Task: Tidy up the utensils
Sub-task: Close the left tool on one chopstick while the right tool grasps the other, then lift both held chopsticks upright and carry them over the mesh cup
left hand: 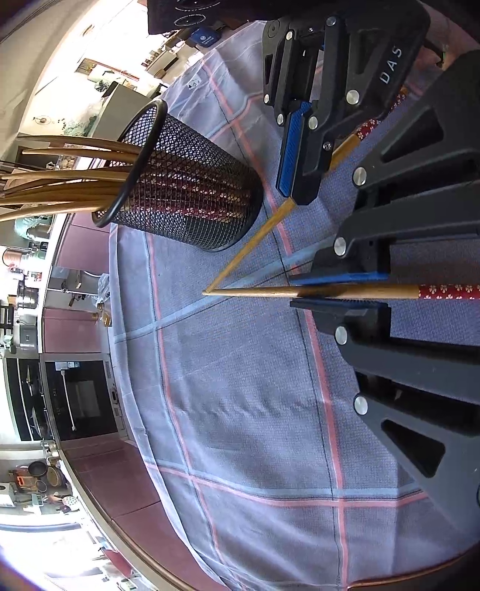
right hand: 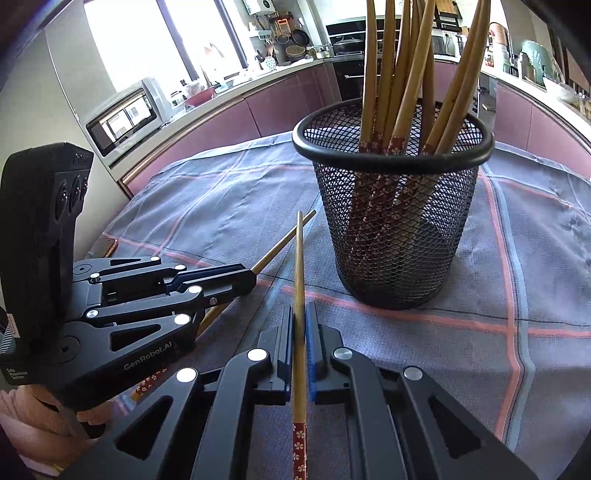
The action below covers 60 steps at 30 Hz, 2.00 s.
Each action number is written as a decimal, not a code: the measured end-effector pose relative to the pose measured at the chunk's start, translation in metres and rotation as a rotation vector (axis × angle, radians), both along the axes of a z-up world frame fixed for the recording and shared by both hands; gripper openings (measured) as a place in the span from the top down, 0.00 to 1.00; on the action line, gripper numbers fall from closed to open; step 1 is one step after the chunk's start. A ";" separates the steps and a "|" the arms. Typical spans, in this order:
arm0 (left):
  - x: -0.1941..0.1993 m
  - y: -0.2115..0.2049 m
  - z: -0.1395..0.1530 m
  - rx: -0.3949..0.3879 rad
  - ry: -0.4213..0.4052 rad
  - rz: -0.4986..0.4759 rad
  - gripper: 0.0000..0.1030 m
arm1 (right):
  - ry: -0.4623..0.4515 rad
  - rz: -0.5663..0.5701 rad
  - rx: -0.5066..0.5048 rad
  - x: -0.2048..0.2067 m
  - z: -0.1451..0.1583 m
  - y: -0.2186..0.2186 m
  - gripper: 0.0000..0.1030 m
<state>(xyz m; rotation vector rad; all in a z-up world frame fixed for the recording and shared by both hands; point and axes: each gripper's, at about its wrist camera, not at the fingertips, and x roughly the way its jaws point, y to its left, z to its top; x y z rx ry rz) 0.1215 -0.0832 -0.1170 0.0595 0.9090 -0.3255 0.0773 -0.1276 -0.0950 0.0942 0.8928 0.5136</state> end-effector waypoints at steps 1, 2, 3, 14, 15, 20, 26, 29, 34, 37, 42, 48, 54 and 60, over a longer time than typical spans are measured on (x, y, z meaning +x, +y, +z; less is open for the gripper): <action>-0.001 0.001 0.001 -0.003 -0.003 0.000 0.93 | -0.003 0.001 0.004 -0.001 0.001 0.000 0.95; -0.003 0.002 0.003 -0.006 -0.006 -0.001 0.93 | -0.006 0.004 0.009 -0.003 0.002 -0.001 0.95; -0.004 0.003 0.005 -0.009 -0.009 -0.001 0.92 | -0.010 0.006 0.014 -0.004 0.004 -0.001 0.95; -0.022 0.018 0.035 -0.070 -0.063 -0.012 0.93 | -0.081 0.029 0.060 -0.020 0.031 -0.007 0.95; -0.024 0.019 0.039 -0.077 -0.068 -0.014 0.93 | -0.088 0.029 0.063 -0.022 0.034 -0.008 0.95; -0.033 0.022 0.053 -0.100 -0.098 -0.024 0.93 | -0.115 0.028 0.085 -0.026 0.045 -0.011 0.95; -0.045 0.023 0.068 -0.132 -0.124 -0.044 0.93 | -0.140 0.028 0.103 -0.029 0.055 -0.016 0.95; -0.049 0.025 0.075 -0.156 -0.129 -0.055 0.93 | -0.156 0.026 0.111 -0.031 0.059 -0.017 0.95; -0.053 0.028 0.082 -0.183 -0.134 -0.067 0.93 | -0.179 0.025 0.121 -0.033 0.063 -0.021 0.95; -0.056 0.029 0.086 -0.198 -0.136 -0.075 0.93 | -0.193 0.021 0.126 -0.034 0.067 -0.024 0.95; -0.059 0.030 0.089 -0.201 -0.142 -0.079 0.93 | -0.210 0.021 0.133 -0.038 0.071 -0.026 0.95; -0.064 0.031 0.098 -0.205 -0.168 -0.080 0.93 | -0.235 0.014 0.140 -0.041 0.076 -0.032 0.95; -0.067 0.033 0.104 -0.220 -0.182 -0.091 0.93 | -0.266 0.009 0.142 -0.046 0.085 -0.035 0.95; -0.070 0.035 0.110 -0.241 -0.196 -0.096 0.93 | -0.295 0.005 0.144 -0.048 0.094 -0.037 0.95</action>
